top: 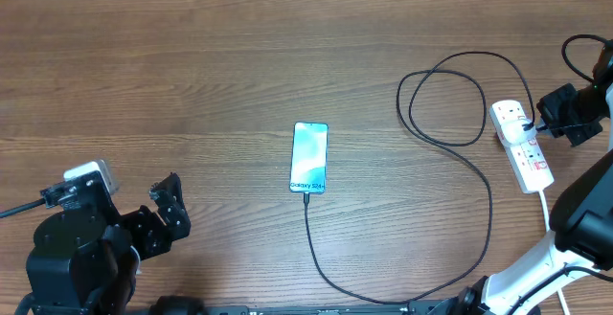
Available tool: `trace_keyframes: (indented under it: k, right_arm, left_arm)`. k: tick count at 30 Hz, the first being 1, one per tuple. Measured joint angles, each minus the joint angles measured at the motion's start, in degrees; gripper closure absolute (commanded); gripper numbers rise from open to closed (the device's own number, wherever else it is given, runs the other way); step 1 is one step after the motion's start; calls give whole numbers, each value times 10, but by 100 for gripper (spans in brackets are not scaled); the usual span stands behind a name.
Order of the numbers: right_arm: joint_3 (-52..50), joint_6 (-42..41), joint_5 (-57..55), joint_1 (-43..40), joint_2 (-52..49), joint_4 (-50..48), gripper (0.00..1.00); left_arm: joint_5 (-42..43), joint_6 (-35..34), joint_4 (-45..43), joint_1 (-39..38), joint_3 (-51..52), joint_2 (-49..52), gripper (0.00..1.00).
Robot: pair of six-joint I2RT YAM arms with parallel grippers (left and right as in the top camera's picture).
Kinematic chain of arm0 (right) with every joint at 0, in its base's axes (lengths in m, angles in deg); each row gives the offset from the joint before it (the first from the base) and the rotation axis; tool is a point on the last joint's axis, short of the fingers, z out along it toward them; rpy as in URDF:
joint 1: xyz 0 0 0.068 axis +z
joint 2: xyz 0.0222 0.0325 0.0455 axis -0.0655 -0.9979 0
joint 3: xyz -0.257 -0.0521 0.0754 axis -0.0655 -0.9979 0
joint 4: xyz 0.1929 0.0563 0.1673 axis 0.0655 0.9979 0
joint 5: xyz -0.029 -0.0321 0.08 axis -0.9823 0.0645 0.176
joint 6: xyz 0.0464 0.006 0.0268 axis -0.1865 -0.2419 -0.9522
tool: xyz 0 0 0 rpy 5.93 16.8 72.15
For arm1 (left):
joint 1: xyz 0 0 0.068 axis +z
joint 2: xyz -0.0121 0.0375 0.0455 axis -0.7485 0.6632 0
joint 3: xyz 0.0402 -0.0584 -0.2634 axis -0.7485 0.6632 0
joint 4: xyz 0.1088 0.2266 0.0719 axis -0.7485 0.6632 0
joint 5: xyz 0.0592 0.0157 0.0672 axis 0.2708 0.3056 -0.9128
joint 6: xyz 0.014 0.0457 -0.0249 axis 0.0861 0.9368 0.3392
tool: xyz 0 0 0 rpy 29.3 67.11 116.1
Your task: Plug charger to phone and switch on socket
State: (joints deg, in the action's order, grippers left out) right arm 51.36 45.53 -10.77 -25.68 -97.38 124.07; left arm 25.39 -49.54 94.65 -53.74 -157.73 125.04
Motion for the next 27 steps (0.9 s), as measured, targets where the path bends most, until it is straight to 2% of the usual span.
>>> trace_keyframes:
  k: [14,27]
  right_arm:
    - [0,4,-29,0,-61,-10,96]
    - [0,5,-42,-1,-66,-30,96]
  left_arm:
    - [0,0,4,0,0,0,0]
    - [0,0,4,0,0,0,0]
